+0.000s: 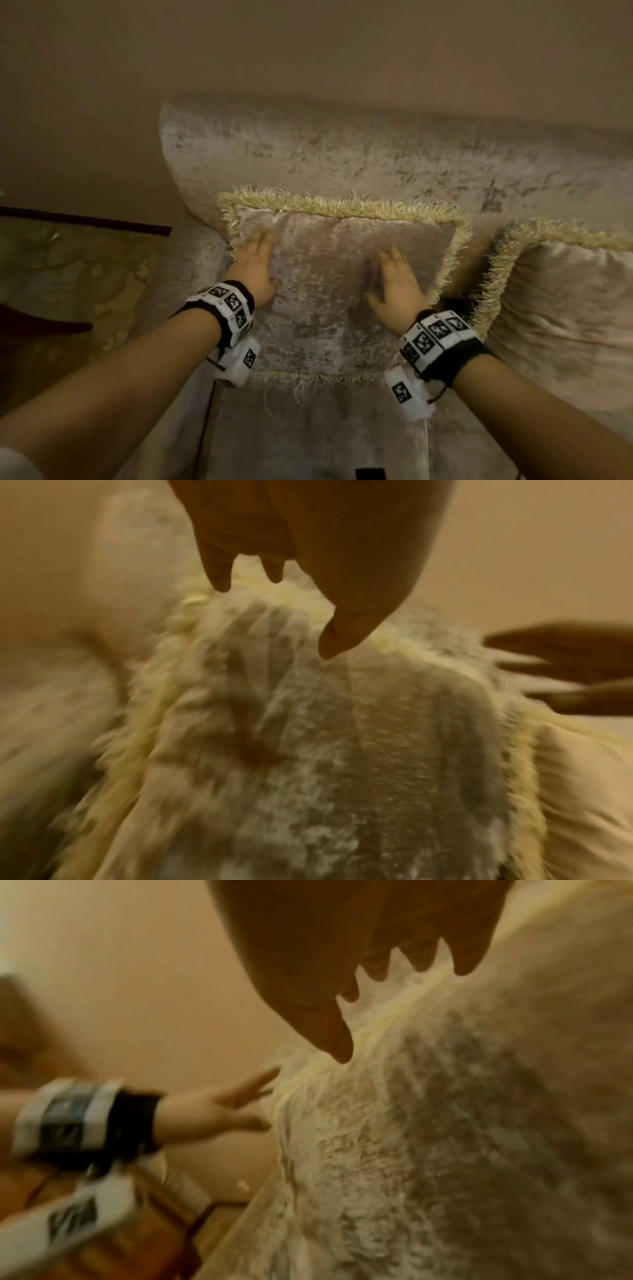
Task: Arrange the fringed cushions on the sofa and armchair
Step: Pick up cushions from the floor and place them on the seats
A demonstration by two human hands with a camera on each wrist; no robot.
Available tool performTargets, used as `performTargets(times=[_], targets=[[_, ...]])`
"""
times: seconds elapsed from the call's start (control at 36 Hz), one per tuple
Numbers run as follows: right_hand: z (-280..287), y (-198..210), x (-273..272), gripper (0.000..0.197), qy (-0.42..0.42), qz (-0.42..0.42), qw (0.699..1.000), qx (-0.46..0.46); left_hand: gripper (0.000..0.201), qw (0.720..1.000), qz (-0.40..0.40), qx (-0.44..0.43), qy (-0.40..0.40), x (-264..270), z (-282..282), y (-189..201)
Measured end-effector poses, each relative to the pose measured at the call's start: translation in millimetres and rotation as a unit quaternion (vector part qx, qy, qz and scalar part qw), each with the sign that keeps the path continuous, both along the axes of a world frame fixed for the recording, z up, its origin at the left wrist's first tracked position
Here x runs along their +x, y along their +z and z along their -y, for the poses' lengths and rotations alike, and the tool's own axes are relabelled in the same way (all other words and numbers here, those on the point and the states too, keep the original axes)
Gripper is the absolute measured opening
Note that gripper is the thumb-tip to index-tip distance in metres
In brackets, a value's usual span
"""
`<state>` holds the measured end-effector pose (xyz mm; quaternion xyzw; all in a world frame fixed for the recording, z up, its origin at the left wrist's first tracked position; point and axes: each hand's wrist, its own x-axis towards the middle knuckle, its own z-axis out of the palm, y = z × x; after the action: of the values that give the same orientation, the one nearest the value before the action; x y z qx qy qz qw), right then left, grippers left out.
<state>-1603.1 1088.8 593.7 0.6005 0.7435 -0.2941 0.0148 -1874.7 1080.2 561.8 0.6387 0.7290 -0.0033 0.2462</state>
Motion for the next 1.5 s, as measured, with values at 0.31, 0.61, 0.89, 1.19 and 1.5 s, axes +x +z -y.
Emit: performTargets(times=[0.31, 0.61, 0.89, 1.19, 1.5], targets=[[-10.8, -10.0, 9.6, 0.095, 0.385, 0.171, 0.870, 0.256, 0.080, 0.883, -0.212, 0.040, -0.418, 38.0, 6.6, 37.9], [-51.5, -61.9, 14.9, 0.071, 0.347, 0.314, 0.881, 0.064, 0.080, 0.889, -0.274, -0.142, -0.337, -1.5, -21.6, -21.9], [-38.9, -62.9, 18.5, 0.079, 0.330, 0.260, 0.906, 0.045, 0.081, 0.899, -0.252, -0.171, -0.315, 12.7, -17.0, -7.0], [19.7, -64.6, 33.3, 0.111, 0.434, 0.187, 0.853, 0.222, 0.074, 0.860, -0.225, -0.052, -0.454, 18.7, 41.4, 6.2], [45.9, -83.9, 40.7, 0.105, 0.448, 0.238, 0.851, 0.135, 0.077, 0.850, -0.245, -0.078, -0.460, 26.5, 61.8, -28.6]])
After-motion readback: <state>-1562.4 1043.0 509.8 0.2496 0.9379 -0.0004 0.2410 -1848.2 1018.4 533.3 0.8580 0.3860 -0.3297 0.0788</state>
